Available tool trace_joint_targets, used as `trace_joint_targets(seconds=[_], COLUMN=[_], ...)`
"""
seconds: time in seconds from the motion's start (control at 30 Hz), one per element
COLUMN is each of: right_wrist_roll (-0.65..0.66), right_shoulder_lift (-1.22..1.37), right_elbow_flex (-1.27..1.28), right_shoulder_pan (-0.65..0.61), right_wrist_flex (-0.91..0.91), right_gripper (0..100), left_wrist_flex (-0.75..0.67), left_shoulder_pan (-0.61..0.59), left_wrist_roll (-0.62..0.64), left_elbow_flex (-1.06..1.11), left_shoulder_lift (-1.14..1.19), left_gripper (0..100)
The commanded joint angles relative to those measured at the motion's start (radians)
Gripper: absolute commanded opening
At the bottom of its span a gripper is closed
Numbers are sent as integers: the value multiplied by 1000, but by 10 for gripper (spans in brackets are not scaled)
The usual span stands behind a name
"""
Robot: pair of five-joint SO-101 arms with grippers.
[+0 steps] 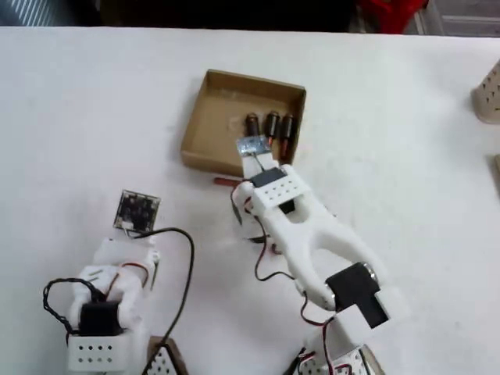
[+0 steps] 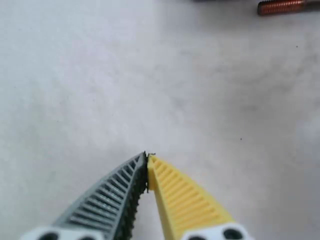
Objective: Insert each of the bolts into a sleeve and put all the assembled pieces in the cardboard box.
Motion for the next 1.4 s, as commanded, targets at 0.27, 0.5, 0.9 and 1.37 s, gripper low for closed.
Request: trace_joint_targets(seconds=[0.27,0.5,0.9,1.37], right_wrist_roll=[0,0,68,69], right_shoulder_lift=[-4,-88,-62,7], right_elbow_flex=[-11,-15,-18,-8], right_shoulder_pan=[4,-25,-21,-19], right_wrist_flex=[-42,-38,-44,-108], right_gripper=[53,53,128,49], left_wrist_flex=[6,6,6,6], left_shoulder_pan=[-7,-7,-7,-7], left_wrist_roll=[-11,-11,-11,-12], left_elbow_flex=[-2,-2,-2,-2], left_shoulder_lift=[-10,-10,-10,-10], left_gripper=[23,23,23,23])
